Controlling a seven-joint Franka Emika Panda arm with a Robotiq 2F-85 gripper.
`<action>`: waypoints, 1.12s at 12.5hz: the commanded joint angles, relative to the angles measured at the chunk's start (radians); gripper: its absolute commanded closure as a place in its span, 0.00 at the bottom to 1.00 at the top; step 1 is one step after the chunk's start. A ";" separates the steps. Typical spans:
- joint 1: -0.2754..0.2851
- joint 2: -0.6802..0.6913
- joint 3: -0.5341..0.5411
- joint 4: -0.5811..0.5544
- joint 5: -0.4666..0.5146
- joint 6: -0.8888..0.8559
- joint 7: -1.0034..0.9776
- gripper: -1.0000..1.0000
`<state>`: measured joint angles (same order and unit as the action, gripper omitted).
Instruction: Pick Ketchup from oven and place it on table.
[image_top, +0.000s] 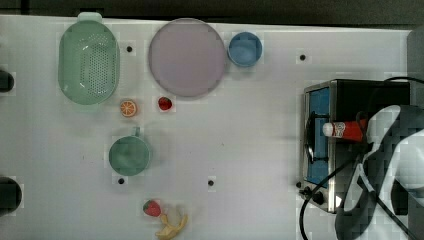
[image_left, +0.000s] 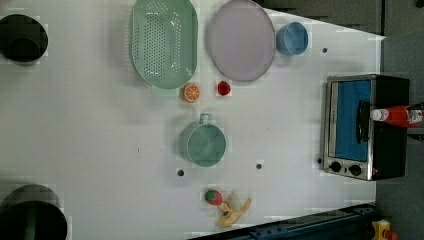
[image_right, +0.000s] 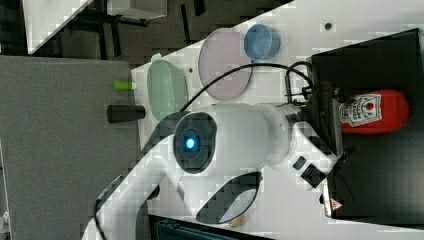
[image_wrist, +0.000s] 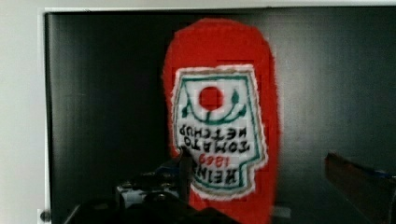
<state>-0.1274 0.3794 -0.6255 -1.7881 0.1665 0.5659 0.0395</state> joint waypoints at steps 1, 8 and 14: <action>-0.018 0.022 0.013 0.012 0.065 0.034 0.019 0.00; -0.023 0.046 0.012 0.010 0.069 0.063 0.019 0.36; -0.014 -0.003 0.005 0.054 0.059 0.015 0.019 0.36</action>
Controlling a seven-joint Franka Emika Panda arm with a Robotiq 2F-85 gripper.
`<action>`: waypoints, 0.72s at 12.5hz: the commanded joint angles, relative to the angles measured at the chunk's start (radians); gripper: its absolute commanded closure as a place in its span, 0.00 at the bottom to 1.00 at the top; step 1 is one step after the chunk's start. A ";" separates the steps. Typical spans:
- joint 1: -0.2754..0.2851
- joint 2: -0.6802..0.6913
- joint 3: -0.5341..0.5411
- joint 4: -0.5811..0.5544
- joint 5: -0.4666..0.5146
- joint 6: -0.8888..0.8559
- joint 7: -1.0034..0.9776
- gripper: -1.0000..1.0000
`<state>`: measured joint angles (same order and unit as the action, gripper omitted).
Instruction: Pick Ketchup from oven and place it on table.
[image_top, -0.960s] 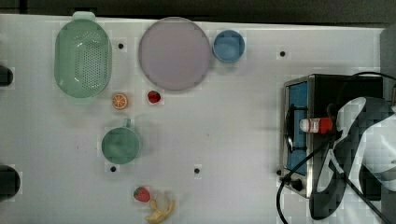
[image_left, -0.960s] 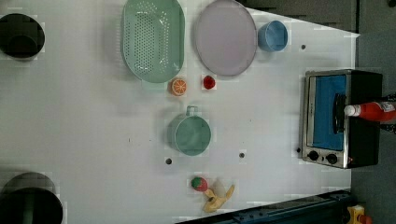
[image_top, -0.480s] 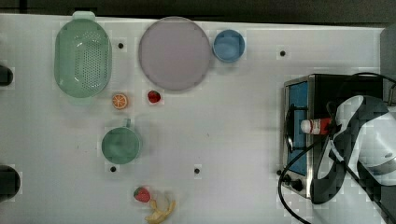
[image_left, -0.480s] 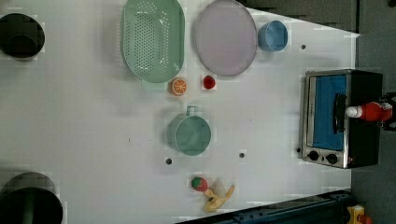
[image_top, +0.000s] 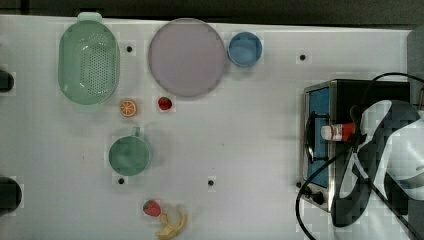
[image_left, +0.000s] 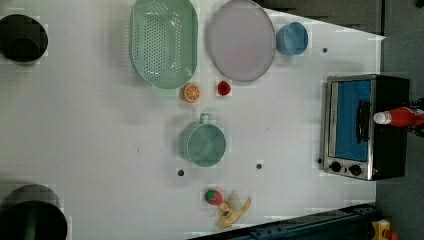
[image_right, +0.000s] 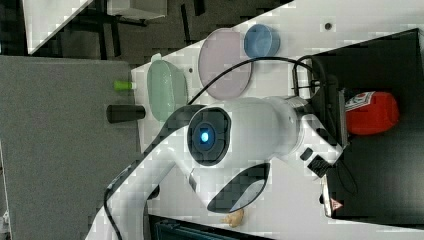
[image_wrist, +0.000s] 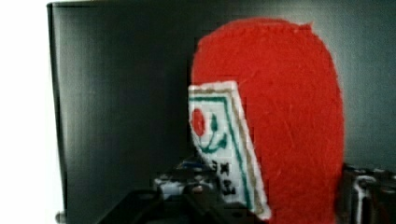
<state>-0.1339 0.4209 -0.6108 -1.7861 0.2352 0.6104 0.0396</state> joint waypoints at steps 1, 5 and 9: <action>0.001 -0.063 -0.009 0.081 -0.012 -0.074 0.019 0.36; 0.051 -0.123 -0.006 0.227 -0.130 -0.295 0.019 0.36; 0.132 -0.185 0.037 0.306 -0.164 -0.395 0.015 0.36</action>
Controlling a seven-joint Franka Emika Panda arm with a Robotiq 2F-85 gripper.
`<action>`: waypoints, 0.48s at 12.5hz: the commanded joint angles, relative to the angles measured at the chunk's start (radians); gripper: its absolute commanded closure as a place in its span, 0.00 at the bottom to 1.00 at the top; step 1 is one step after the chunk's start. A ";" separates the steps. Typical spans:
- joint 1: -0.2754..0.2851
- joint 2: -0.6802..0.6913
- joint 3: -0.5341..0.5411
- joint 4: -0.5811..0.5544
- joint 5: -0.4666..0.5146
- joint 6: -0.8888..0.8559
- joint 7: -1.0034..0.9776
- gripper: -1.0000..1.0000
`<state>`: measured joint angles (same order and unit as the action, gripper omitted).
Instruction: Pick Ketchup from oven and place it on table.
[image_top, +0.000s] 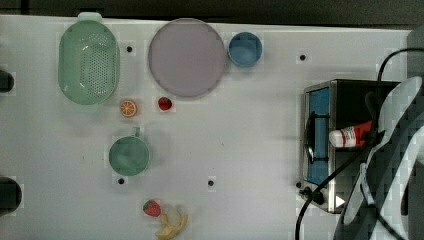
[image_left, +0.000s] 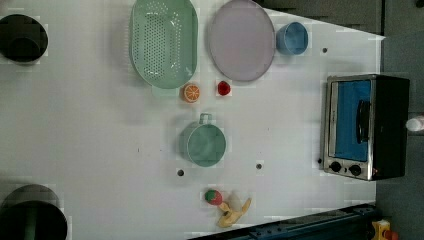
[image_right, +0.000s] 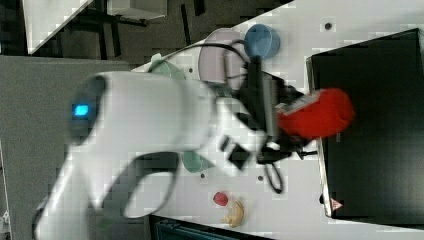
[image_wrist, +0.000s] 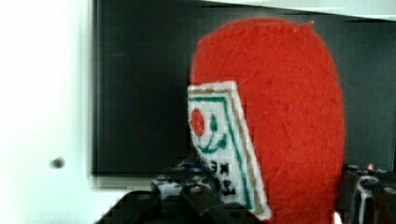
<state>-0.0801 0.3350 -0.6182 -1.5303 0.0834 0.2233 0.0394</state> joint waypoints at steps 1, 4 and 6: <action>0.100 -0.119 0.067 0.050 -0.012 -0.054 0.012 0.36; 0.149 -0.162 0.155 0.044 -0.012 -0.180 0.012 0.36; 0.176 -0.171 0.231 0.040 -0.012 -0.224 0.012 0.36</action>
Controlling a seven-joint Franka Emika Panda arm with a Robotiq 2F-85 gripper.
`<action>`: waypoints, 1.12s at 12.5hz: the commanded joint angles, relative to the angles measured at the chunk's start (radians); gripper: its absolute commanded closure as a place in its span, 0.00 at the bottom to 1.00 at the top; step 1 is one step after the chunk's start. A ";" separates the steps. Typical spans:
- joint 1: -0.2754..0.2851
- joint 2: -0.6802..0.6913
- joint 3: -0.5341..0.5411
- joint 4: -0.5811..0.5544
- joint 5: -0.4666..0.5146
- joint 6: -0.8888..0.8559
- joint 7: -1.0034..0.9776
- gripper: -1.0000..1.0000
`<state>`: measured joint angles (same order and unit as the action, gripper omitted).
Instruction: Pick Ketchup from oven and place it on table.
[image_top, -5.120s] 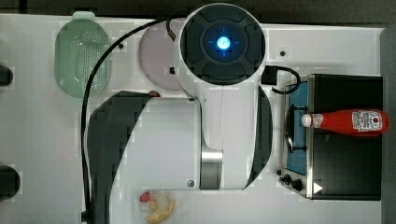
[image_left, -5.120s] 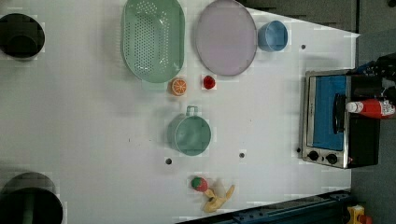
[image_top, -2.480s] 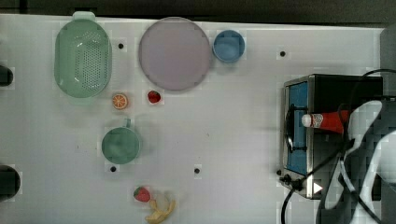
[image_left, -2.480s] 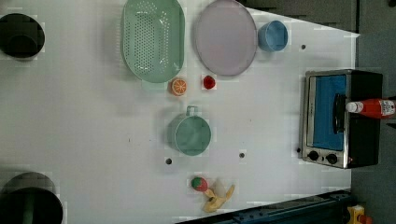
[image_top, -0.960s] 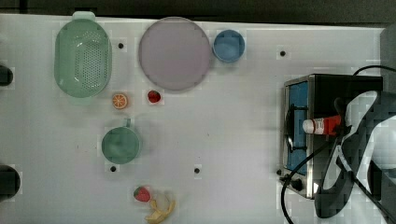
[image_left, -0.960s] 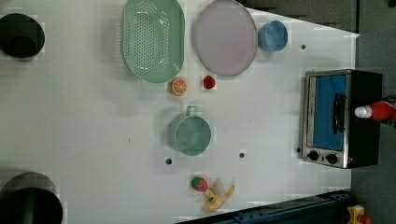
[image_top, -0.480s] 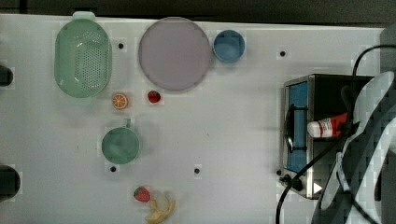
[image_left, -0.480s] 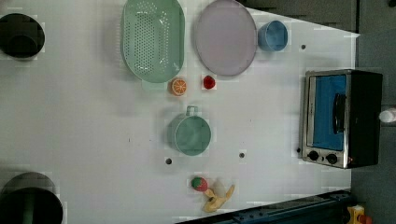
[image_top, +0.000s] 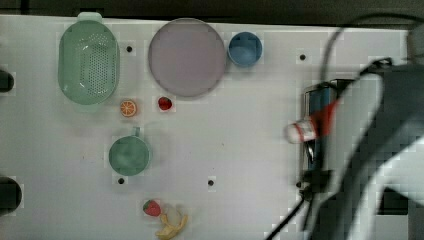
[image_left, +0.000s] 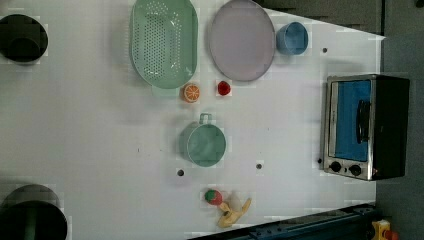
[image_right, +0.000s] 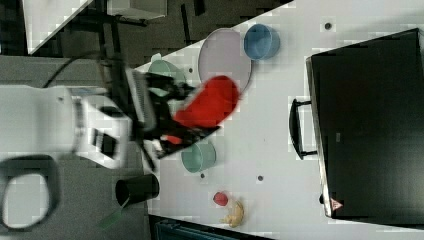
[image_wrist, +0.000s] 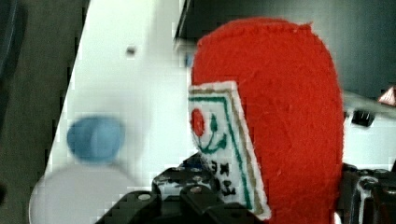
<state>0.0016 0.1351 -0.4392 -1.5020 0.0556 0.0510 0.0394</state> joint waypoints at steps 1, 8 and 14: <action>0.106 0.029 0.090 0.007 0.016 -0.057 0.012 0.36; 0.151 0.031 0.230 -0.223 0.015 0.122 0.020 0.36; 0.150 0.036 0.230 -0.537 0.015 0.465 0.020 0.36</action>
<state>0.1766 0.2052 -0.1785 -2.0547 0.0620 0.4636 0.0396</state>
